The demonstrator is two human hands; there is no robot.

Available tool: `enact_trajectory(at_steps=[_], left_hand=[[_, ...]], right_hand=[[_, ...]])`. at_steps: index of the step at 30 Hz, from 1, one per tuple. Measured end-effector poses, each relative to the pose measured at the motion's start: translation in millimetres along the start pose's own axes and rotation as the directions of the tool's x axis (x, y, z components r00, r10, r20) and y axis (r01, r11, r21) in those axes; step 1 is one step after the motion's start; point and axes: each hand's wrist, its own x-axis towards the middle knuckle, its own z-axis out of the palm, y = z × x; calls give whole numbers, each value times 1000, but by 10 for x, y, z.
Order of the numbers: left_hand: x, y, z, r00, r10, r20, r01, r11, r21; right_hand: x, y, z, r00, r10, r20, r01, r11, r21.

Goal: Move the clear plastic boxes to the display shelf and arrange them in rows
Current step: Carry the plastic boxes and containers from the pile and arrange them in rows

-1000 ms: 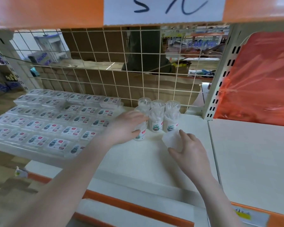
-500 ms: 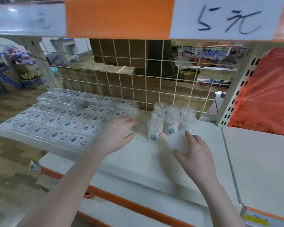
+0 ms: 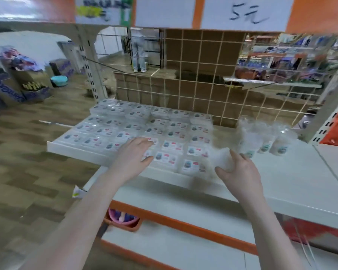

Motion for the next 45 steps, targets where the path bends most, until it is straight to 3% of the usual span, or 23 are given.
enact_trajectory(at_steps=[13, 20, 37, 45], left_hand=[[405, -941, 134, 997, -43, -64, 39, 997, -62], [703, -1247, 287, 994, -86, -69, 81, 994, -72], [917, -1625, 483, 992, -77, -101, 72, 996, -53], [919, -1669, 539, 989, -75, -127, 60, 991, -119]], right_hand=[[615, -886, 724, 996, -72, 47, 75, 995, -69], [1117, -1180, 1010, 984, -90, 153, 108, 988, -114], [1435, -1609, 1281, 945, 81, 317, -5, 973, -231], [1604, -1805, 1338, 943, 71, 326, 18, 965, -261]])
